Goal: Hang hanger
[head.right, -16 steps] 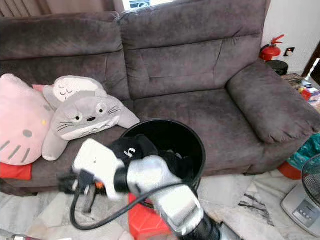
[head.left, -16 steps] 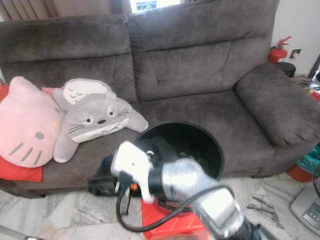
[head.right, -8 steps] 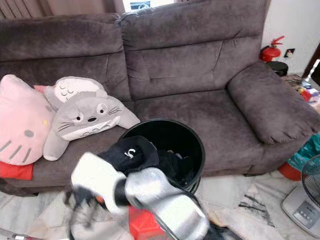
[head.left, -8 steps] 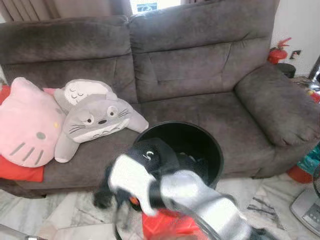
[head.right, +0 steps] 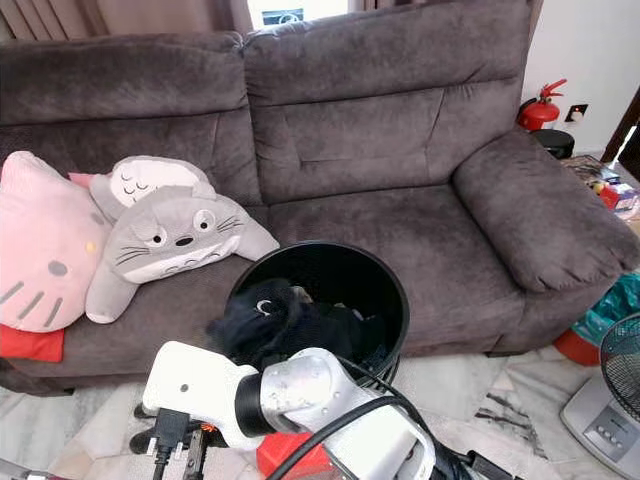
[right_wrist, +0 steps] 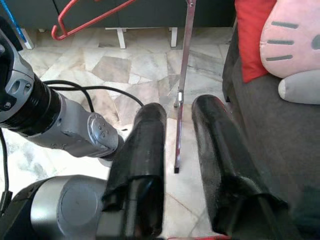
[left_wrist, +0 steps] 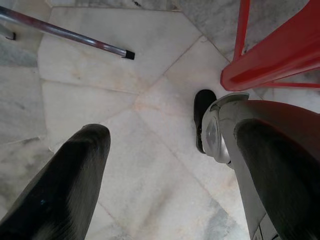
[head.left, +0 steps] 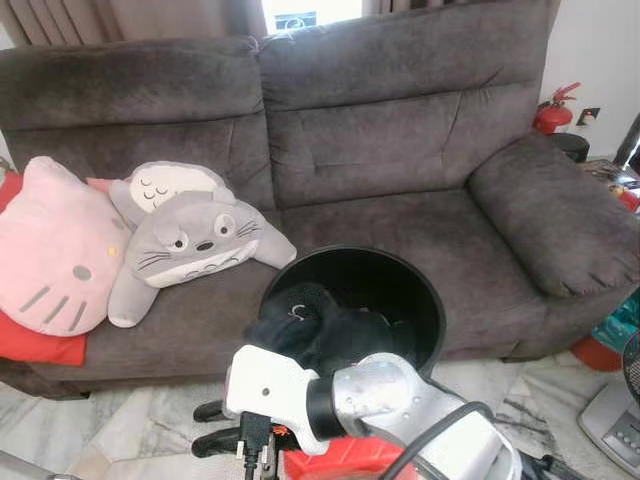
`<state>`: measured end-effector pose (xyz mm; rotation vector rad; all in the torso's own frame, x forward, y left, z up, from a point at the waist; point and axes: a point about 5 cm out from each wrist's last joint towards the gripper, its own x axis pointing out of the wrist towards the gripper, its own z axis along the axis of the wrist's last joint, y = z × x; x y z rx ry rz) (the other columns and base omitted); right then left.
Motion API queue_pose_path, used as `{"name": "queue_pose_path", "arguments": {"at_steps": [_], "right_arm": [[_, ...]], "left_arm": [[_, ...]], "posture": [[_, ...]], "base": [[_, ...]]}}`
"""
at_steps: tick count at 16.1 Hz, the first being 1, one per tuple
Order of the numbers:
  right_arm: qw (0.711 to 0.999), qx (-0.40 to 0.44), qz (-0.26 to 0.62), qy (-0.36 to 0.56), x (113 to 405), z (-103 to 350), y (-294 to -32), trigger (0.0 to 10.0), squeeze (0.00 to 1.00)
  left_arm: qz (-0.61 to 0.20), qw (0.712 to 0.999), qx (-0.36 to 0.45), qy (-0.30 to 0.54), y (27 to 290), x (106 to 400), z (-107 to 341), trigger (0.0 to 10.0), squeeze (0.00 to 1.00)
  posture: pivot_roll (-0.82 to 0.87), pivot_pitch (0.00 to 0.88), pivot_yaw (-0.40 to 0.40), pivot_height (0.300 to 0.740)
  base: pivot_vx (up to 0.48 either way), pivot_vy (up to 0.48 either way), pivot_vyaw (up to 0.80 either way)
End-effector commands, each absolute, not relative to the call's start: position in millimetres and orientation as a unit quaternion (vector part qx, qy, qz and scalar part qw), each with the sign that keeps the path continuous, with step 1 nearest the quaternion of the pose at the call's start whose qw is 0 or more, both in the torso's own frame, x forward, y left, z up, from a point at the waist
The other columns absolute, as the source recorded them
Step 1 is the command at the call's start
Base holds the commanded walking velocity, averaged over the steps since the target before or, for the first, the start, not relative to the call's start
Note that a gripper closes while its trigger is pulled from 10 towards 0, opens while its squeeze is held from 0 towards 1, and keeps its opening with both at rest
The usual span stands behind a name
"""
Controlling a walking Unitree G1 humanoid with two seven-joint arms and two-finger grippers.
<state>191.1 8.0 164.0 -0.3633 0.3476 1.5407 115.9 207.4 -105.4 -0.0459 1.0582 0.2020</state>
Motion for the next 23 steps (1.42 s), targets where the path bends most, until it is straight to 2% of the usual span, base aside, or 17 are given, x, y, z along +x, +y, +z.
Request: {"name": "queue_pose_path", "arguments": {"at_steps": [1, 3, 4, 5, 6, 7, 8, 9, 10, 11, 13, 14, 15, 18, 23], "right_arm": [[0.694, -0.16, 0.691, 0.123, 189.8, 176.2, 10.7, 10.0, 1.0], [0.721, -0.13, 0.673, 0.104, 199.0, 187.8, 9.0, 10.0, 1.0], [0.761, -0.103, 0.635, 0.082, 215.1, 200.2, 3.8, 10.0, 1.0], [0.813, -0.061, 0.575, 0.073, 238.2, 212.8, -6.1, 10.0, 0.2], [0.829, -0.045, 0.553, 0.07, 245.6, 216.5, -10.3, 10.0, 0.0], [0.884, 0.005, 0.463, 0.059, 272.6, 227.1, -28.1, 10.0, 0.0], [0.891, 0.013, 0.45, 0.059, 275.9, 228.0, -30.6, 10.0, 0.0], [0.929, 0.051, 0.36, 0.067, 297.1, 230.5, -48.7, 10.0, 0.0], [0.941, 0.07, 0.321, 0.073, 305.0, 230.9, -56.3, 10.0, 0.0], [0.942, 0.074, 0.319, 0.074, 305.3, 231.3, -56.2, 10.0, 0.0], [0.949, 0.162, 0.228, 0.144, 324.6, 212.5, -82.0, 10.0, 0.0], [0.935, 0.23, 0.181, 0.203, 331.5, 196.0, -94.0, 10.0, 0.0], [0.925, 0.251, 0.172, 0.228, 332.0, 189.5, -96.0, 10.0, 0.0], [0.905, 0.289, 0.135, 0.281, 332.4, 170.1, -104.3, 10.0, 0.0], [0.905, 0.289, 0.135, 0.281, 332.4, 170.1, -104.3, 10.0, 0.0]], "left_arm": [[0.097, 0.852, -0.007, 0.515, 211.5, 111.3, -106.3, 10.0, 0.0], [0.098, 0.852, -0.007, 0.514, 211.7, 111.5, -106.2, 10.0, 0.0], [0.098, 0.852, -0.006, 0.514, 212.0, 111.5, -106.2, 10.0, 0.0], [0.098, 0.852, -0.006, 0.514, 212.3, 111.6, -106.1, 10.0, 0.0], [0.098, 0.852, -0.005, 0.515, 212.4, 111.6, -106.1, 10.0, 0.0], [0.095, 0.852, -0.004, 0.515, 212.6, 111.8, -106.0, 10.0, 0.0], [0.095, 0.852, -0.004, 0.515, 212.6, 111.9, -106.0, 10.0, 0.0], [0.094, 0.852, -0.004, 0.515, 213.0, 112.1, -105.9, 10.0, 0.0], [0.094, 0.852, -0.004, 0.515, 213.2, 112.2, -105.8, 10.0, 0.0], [0.094, 0.852, -0.004, 0.515, 213.2, 112.2, -105.8, 10.0, 0.0], [0.092, 0.853, -0.003, 0.514, 213.2, 112.9, -105.6, 10.0, 0.0], [0.092, 0.853, -0.003, 0.514, 213.4, 113.5, -105.4, 10.0, 0.0], [0.092, 0.853, -0.004, 0.514, 213.4, 113.7, -105.4, 10.0, 0.0], [0.089, 0.853, -0.004, 0.514, 213.2, 113.7, -105.4, 10.0, 0.0], [0.089, 0.853, -0.004, 0.514, 213.2, 113.7, -105.4, 10.0, 0.0]], "posture": [[-0.17, 0.0, 0.093, 0.74], [-0.17, 0.0, 0.094, 0.74], [-0.17, 0.0, 0.095, 0.74], [-0.17, 0.0, 0.097, 0.74], [-0.17, 0.0, 0.097, 0.74], [-0.17, 0.0, 0.101, 0.74], [-0.17, 0.0, 0.101, 0.74], [-0.18, 0.0, 0.106, 0.74], [-0.18, 0.0, 0.106, 0.74], [-0.18, 0.0, 0.106, 0.74], [-0.17, 0.0, 0.109, 0.74], [-0.18, 0.0, 0.108, 0.74], [-0.18, 0.0, 0.108, 0.74], [-0.18, 0.0, 0.108, 0.74], [-0.18, 0.0, 0.108, 0.74]], "base": [[0.0, 0.0, 0.0], [0.0, 0.0, 0.0], [0.0, 0.0, 0.0], [0.0, 0.0, 0.0], [0.0, 0.0, 0.0], [0.0, 0.0, 0.0], [0.0, 0.0, 0.0], [0.0, 0.0, 0.0], [0.0, 0.0, 0.0], [0.0, 0.0, 0.0], [0.0, 0.0, 0.0], [0.0, 0.0, 0.0], [0.0, 0.0, 0.0], [0.0, 0.0, 0.0], [0.0, 0.0, 0.0]]}}
